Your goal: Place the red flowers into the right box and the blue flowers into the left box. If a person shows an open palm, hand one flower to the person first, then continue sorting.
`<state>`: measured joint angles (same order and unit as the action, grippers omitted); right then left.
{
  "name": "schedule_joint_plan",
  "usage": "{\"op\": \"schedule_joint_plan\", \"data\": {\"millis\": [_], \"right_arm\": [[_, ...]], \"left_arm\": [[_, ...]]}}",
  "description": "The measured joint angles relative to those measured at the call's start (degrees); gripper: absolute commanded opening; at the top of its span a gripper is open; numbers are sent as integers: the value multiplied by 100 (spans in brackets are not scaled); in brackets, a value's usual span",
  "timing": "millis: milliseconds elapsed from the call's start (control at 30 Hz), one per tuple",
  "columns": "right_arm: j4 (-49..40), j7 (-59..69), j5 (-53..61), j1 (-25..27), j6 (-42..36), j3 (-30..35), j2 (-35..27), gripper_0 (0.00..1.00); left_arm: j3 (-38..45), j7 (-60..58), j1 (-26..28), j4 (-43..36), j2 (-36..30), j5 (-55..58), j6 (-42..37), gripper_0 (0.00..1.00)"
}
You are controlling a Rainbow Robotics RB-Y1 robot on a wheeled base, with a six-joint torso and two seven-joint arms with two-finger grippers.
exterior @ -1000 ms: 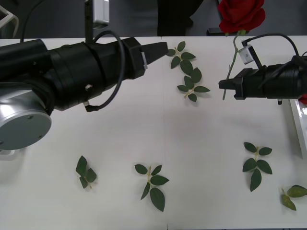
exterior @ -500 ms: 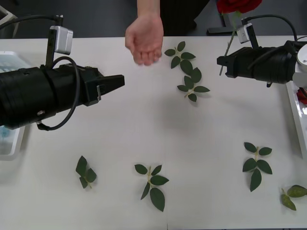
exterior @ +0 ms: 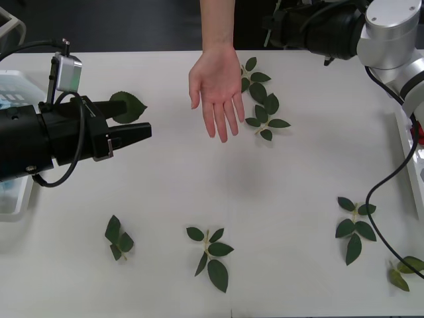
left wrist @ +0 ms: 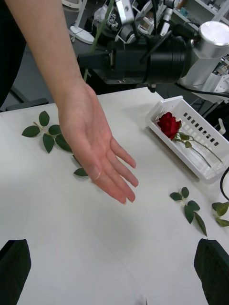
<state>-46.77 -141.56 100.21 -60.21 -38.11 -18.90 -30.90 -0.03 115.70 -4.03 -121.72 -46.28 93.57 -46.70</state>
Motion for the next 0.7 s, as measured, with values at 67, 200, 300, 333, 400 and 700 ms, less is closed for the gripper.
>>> {"op": "schedule_joint_plan", "data": {"millis": [67,200,300,333,400,700], "right_arm": [[23,0,-7,-154,112,1,89,0],[24,-1,-39,-354,202,8,182,0],[24,-3,-39,-418,209,11,195,0],[24,-6,-38,-426,209,11,195,0],[24,-9,-33,-430,209,12,195,0],[24,-83,-32,-430,208,12,195,0]], "left_arm": [[0,1,1,57,-1,103,0,100],[0,11,2,203,-1,412,0,100],[0,51,2,233,-1,448,0,100],[0,84,2,234,-1,450,0,100],[0,110,2,235,-1,454,0,100],[0,110,2,237,-1,457,0,100]]}}
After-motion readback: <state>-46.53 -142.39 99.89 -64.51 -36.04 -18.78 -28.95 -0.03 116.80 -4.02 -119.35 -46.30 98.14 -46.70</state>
